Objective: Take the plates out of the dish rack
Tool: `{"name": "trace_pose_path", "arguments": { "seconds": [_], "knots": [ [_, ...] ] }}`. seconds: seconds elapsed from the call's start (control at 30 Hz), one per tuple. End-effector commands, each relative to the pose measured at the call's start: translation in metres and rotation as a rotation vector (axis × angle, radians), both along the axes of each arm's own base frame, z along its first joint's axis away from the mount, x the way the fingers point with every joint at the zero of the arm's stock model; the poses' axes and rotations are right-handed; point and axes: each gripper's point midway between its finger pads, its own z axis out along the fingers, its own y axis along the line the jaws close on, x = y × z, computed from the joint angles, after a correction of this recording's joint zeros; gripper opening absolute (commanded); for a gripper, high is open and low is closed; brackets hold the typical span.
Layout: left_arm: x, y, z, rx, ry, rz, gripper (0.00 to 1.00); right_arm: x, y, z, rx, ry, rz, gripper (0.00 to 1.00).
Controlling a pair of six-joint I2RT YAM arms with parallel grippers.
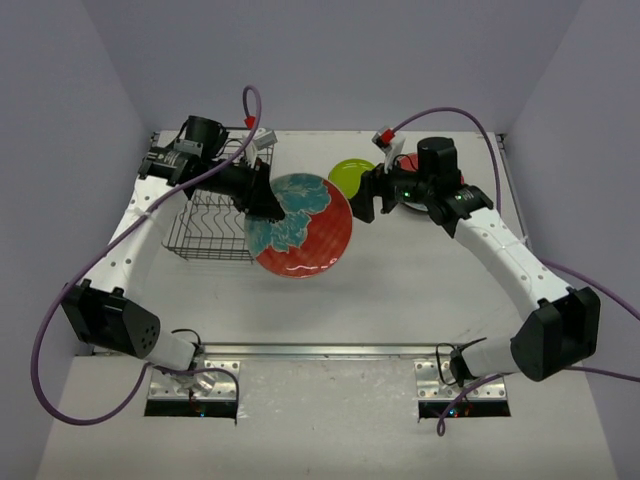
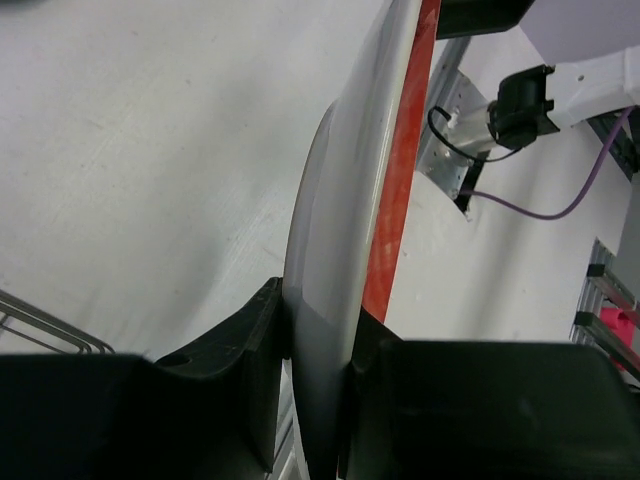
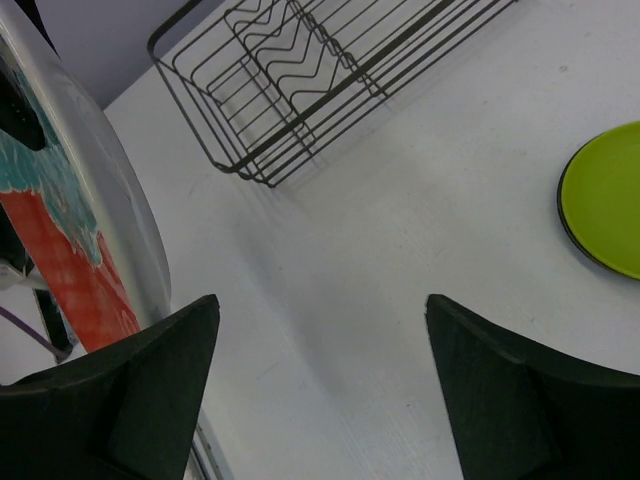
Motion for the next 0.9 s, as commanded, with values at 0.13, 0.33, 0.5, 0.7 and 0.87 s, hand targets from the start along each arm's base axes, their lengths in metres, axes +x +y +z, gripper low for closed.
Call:
{"name": "trace_pose_path", "arguments": {
  "seconds": [0.13, 0.33, 0.5, 0.7, 0.87],
  "knots": [
    [0.008, -0.019, 0.028, -0.106, -0.118, -0.089, 0.0, -0.028, 0.044, 0.012, 0.04, 0.007, 0.196, 0.63],
    [0.01, -0.016, 0.025, -0.082, -0.135, -0.073, 0.0, -0.009, 0.023, 0.007, -0.029, -0.058, 0.041, 0.68],
    [0.003, -0.012, 0.014, -0.055, -0.138, -0.072, 0.0, 0.012, -0.008, 0.028, 0.063, 0.005, -0.048, 0.7],
    [-0.002, -0.01, 0.007, -0.05, -0.143, -0.068, 0.0, 0.005, -0.019, 0.052, 0.189, 0.064, 0.087, 0.7],
    [-0.001, -0.012, 0.008, -0.061, -0.144, -0.081, 0.0, -0.03, -0.004, 0.047, 0.264, 0.14, 0.278, 0.74]
  ]
}}
